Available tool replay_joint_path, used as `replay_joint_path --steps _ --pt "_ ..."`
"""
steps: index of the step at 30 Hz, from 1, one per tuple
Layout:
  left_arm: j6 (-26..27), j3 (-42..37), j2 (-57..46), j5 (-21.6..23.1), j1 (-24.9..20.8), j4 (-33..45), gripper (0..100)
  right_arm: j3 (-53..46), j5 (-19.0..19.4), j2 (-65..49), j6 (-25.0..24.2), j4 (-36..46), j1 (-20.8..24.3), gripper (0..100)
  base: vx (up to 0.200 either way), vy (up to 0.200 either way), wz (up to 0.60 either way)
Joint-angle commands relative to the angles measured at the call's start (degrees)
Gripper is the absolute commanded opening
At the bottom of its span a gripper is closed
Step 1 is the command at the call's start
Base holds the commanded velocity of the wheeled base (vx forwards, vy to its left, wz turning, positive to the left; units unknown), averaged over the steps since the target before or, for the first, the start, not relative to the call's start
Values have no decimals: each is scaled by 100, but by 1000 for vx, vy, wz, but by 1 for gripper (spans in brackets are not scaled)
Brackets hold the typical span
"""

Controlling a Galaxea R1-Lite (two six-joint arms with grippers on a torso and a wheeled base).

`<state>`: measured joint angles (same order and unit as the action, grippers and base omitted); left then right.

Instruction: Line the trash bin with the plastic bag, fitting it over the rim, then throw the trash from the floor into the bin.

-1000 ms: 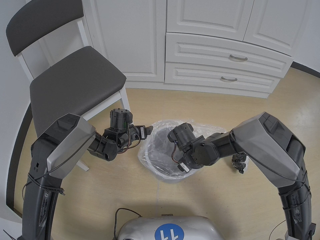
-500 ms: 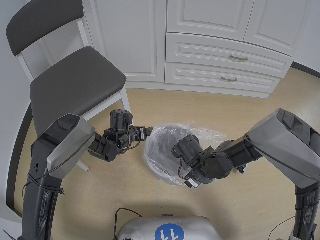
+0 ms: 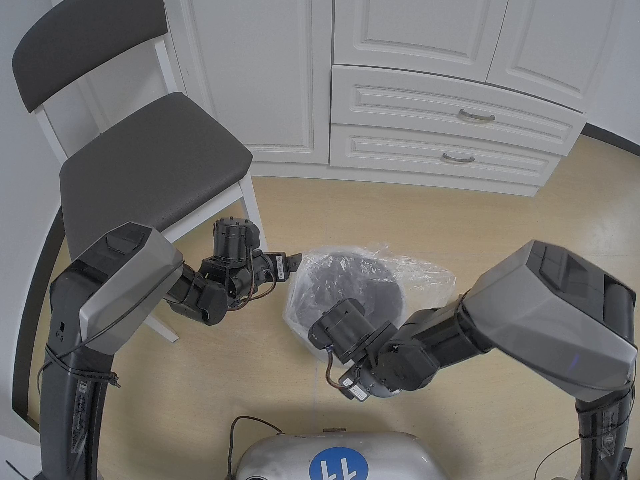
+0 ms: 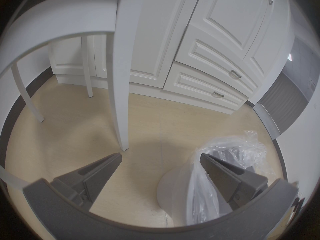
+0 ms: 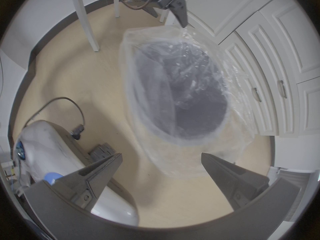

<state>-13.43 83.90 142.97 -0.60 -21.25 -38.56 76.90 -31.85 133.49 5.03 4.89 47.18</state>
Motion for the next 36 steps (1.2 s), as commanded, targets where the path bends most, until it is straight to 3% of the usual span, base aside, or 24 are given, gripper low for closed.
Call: replay_joint_path --steps 1,8,15,19,22,30,36 --pt "25 -638 -516 33 -55 -249 100 124 390 222 -354 -181 310 100 0 0 0" --pt "210 -1710 -867 77 -336 -644 100 1 470 -306 -855 -243 424 100 0 0 0" --pt "535 -2220 -797 165 -477 -1092 100 -193 399 -895 -1057 -436 -130 100 0 0 0" --pt "746 -2439 -815 156 -503 -1101 100 -439 355 -1035 -1075 -1139 -499 100 0 0 0" --pt "1036 -2668 -815 165 -468 -1101 100 -878 267 -1018 -1031 -2159 -877 100 0 0 0" --pt "1089 -2677 -621 156 -486 -1101 100 -2293 329 -719 -987 -4444 -1686 100 0 0 0" --pt "1273 -2861 -692 253 -415 -1101 100 -2865 390 -394 -591 -5894 -2266 100 0 0 0"
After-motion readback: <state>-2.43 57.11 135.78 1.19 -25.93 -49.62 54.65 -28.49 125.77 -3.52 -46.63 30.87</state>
